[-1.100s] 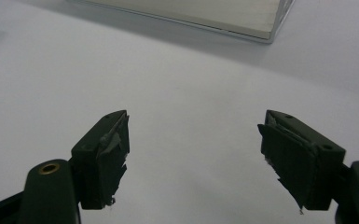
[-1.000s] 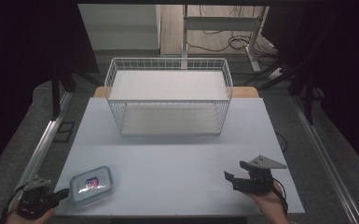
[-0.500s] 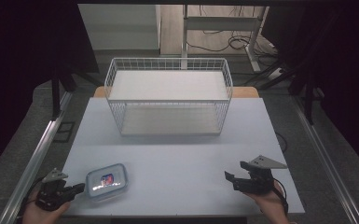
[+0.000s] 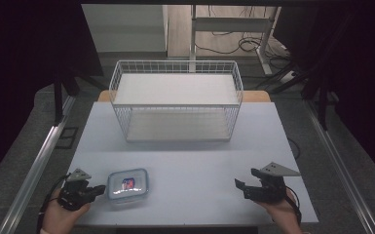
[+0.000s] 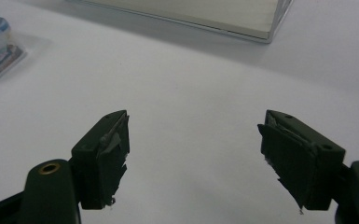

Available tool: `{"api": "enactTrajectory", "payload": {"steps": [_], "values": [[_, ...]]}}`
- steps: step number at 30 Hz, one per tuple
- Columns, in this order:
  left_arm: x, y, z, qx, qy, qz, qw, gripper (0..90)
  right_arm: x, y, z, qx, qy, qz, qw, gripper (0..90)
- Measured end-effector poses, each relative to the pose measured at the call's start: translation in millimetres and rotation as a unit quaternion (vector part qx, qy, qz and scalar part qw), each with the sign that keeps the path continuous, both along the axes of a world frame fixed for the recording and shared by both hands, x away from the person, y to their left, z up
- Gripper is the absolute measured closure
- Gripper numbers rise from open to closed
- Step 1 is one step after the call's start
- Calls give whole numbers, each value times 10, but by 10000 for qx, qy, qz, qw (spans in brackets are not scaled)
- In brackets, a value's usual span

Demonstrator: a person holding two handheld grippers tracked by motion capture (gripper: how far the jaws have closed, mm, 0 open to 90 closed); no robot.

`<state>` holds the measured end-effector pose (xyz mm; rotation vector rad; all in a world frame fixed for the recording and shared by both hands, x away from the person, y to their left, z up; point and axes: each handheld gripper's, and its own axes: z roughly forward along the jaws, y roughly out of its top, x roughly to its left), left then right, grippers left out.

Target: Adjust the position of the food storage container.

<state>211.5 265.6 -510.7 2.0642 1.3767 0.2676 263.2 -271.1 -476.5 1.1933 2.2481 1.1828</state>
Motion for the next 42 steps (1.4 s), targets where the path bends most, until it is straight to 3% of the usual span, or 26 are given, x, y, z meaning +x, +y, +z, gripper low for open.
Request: {"api": "enactTrajectory", "payload": {"steps": [12,26,42], "values": [[204,-340,54,-48,-67,-391,9992,899,1,-13,3,-1,-21,-5,10000,238],[382,-752,92,-209,-82,-890,9958,899,5,-19,-2,-21,-28,-14,10000,238],[398,-1025,106,-247,-36,-1290,9913,899,11,-17,-12,-21,-4,-19,10000,238]]}}
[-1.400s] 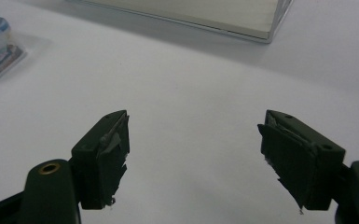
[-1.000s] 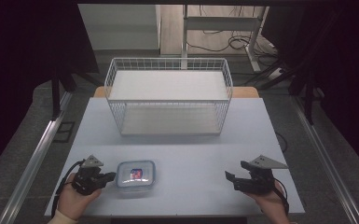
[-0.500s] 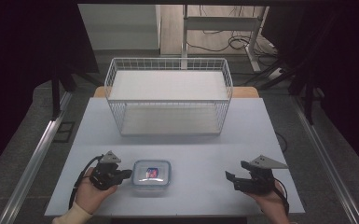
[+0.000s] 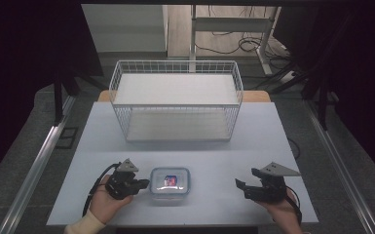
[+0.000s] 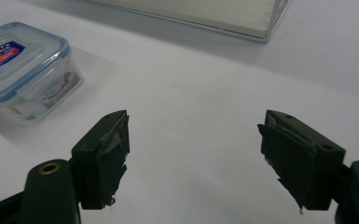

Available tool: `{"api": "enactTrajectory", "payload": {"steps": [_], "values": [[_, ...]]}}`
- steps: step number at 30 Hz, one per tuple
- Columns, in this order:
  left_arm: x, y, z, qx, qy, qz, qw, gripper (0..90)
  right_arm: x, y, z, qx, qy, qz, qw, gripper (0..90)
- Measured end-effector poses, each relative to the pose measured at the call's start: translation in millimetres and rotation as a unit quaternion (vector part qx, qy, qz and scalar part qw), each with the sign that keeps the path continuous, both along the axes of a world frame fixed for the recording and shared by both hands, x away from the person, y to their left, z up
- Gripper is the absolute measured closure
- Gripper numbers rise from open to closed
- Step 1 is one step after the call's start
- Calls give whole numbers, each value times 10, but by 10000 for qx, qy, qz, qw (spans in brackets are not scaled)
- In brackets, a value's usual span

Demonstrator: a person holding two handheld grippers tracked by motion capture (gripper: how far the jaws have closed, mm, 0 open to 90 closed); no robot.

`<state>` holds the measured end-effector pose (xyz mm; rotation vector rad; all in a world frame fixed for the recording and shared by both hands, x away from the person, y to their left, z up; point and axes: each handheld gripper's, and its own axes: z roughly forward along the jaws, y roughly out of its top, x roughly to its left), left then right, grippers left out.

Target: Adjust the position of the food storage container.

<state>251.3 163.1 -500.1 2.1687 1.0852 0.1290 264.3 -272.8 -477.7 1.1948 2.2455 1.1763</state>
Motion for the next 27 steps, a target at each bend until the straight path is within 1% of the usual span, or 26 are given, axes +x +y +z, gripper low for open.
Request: {"api": "enactTrajectory", "payload": {"steps": [4,7,9,10,12,13,15,16,17,18,21,22,23,24,25,26,27], "values": [[30,-56,3,3,-7,-61,10000,899,0,0,-5,-9,8,6,10000,238],[35,-73,2,-21,-7,-58,10000,899,0,-2,-3,-8,-2,0,10000,238],[39,-71,3,-10,-10,-80,10000,899,-1,-3,-3,2,-15,-28,10000,241],[42,-59,0,-43,-8,-108,9999,899,-3,1,-3,-8,-47,-30,10000,241],[41,-49,5,-38,-17,-93,9999,898,-5,4,-1,-11,-49,-27,10000,242],[40,-31,14,-25,-55,-73,10000,899,-10,11,-4,-4,-68,-1,10000,242],[31,26,33,-103,-122,21,9999,899,-9,19,-12,-22,-69,23,10000,241],[24,61,41,-149,-148,84,9997,899,-9,19,-12,-22,-69,23,10000,241],[7,135,54,-207,-210,202,9994,898,-7,34,-25,-25,-78,39,10000,243],[7,135,54,-207,-210,202,9994,897,-7,34,-25,-25,-78,39,10000,243],[-19,216,59,-287,-285,347,9986,894,2,67,-42,-39,-98,104,9999,242],[-27,244,60,-329,-332,406,9981,886,1,93,-58,-56,-93,165,9998,242],[-27,244,60,-329,-332,406,9981,884,1,93,-58,-56,-93,165,9998,242],[-28,258,67,-344,-368,418,9979,879,-6,120,-79,-70,-71,224,9997,242],[-28,258,67,-344,-368,418,9979,872,-6,120,-79,-70,-71,224,9997,242],[-31,270,77,-368,-443,467,9972,856,-12,143,-95,-83,-62,280,9996,241],[-31,270,77,-368,-443,467,9972,815,-17,154,-100,-97,-60,297,9995,241]]}}
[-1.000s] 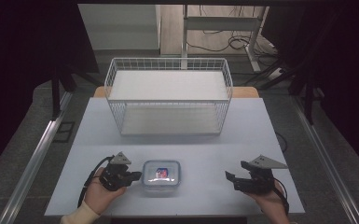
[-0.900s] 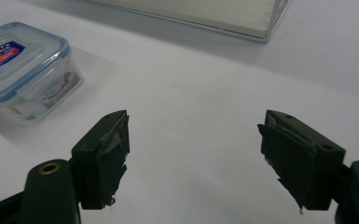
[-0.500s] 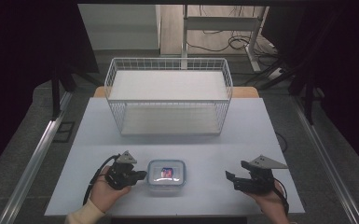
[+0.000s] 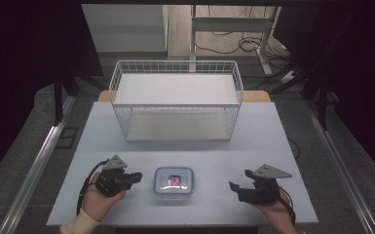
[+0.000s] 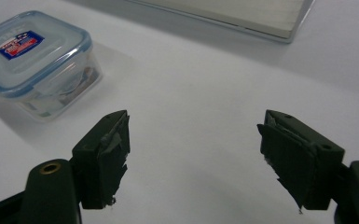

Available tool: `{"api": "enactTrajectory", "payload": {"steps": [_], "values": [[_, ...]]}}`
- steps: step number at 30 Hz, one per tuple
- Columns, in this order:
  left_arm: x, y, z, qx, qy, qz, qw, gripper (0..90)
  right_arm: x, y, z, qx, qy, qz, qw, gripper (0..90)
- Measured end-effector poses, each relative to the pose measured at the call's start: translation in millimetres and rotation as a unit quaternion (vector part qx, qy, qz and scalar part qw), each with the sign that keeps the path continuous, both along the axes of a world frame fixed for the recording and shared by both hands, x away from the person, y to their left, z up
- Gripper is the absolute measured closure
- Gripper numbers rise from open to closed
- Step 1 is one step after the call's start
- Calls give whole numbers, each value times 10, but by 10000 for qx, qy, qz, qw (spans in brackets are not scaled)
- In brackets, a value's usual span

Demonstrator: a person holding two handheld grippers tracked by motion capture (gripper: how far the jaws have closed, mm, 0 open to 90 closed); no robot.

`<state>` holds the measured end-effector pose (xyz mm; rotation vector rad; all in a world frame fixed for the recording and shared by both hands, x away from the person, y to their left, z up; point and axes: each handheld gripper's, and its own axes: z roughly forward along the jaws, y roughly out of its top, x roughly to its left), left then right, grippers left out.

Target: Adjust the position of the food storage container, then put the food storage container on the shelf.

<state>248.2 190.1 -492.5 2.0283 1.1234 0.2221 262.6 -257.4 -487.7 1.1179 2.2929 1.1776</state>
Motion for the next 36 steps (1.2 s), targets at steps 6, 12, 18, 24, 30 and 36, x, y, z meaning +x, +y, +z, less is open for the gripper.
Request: {"api": "enactTrajectory", "payload": {"steps": [6,12,18,24,30,36], "values": [[-8,49,-18,-111,-153,352,9992,412,-8,37,-15,-9,-40,73,10000,240],[10,100,-45,-203,-32,434,9988,315,-7,50,-31,-25,-4,91,10000,238],[16,136,-39,-297,8,641,9975,253,-8,65,-37,-18,35,129,9999,234],[0,127,13,-377,1,899,9952,141,-21,116,-26,85,90,223,9997,228],[20,103,-15,-567,175,756,9954,142,-29,192,-5,123,110,366,9992,222],[40,105,-27,-725,338,739,9941,139,-2,231,8,358,301,347,9983,219]]}}
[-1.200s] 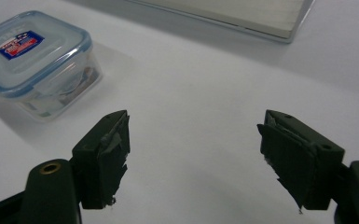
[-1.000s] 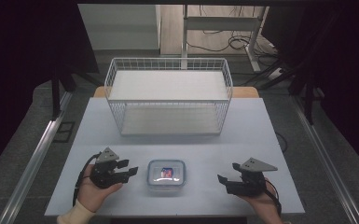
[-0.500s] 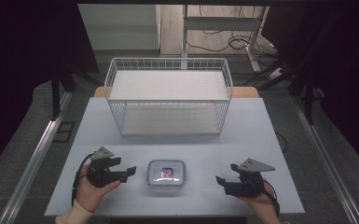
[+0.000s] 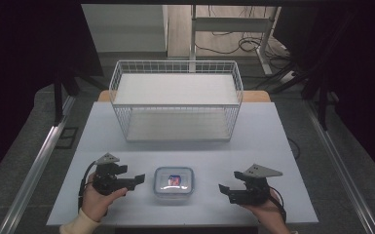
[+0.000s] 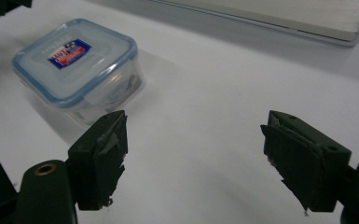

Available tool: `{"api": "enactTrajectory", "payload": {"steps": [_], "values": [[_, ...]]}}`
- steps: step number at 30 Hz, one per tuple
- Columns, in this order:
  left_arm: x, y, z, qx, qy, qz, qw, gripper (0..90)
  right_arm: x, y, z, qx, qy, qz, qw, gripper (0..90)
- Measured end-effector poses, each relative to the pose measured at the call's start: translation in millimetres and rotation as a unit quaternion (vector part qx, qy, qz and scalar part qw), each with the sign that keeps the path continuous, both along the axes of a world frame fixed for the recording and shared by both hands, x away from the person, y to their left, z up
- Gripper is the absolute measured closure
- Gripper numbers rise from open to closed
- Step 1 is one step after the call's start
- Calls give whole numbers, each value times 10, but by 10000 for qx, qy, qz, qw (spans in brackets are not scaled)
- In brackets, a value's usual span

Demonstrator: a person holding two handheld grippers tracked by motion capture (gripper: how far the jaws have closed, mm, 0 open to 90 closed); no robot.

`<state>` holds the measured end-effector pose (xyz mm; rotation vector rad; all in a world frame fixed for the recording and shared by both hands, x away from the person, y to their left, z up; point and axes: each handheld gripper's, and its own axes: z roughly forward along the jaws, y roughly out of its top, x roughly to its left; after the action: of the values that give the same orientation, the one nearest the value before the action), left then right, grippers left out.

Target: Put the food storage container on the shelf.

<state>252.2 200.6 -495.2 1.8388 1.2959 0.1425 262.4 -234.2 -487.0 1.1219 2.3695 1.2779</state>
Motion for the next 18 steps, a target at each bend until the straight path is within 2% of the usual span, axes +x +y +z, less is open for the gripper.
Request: {"api": "enactTrajectory", "payload": {"steps": [2,3,4,9,10,11,13,16,18], "values": [[12,-3,-6,-163,102,-53,9998,138,15,17,-6,98,133,-1,9999,219],[12,-3,-6,-163,102,-53,9998,138,15,17,-6,98,133,-1,9999,219],[24,-9,-16,-284,195,-105,9994,137,27,40,-10,196,246,24,9995,218],[47,-19,-23,-469,290,-123,9984,132,47,110,-2,298,446,-2,9986,217],[72,-22,-16,-586,326,-156,9976,132,65,158,4,415,579,38,9975,217],[72,-22,-16,-586,326,-156,9976,132,65,158,4,415,579,38,9975,217],[110,-29,-13,-684,400,-197,9967,132,95,245,5,537,759,72,9956,216],[128,-38,-5,-653,419,-227,9967,137,115,309,-1,487,826,98,9953,210],[157,-54,19,-668,463,-300,9962,140,140,415,7,425,883,143,9951,209]]}}
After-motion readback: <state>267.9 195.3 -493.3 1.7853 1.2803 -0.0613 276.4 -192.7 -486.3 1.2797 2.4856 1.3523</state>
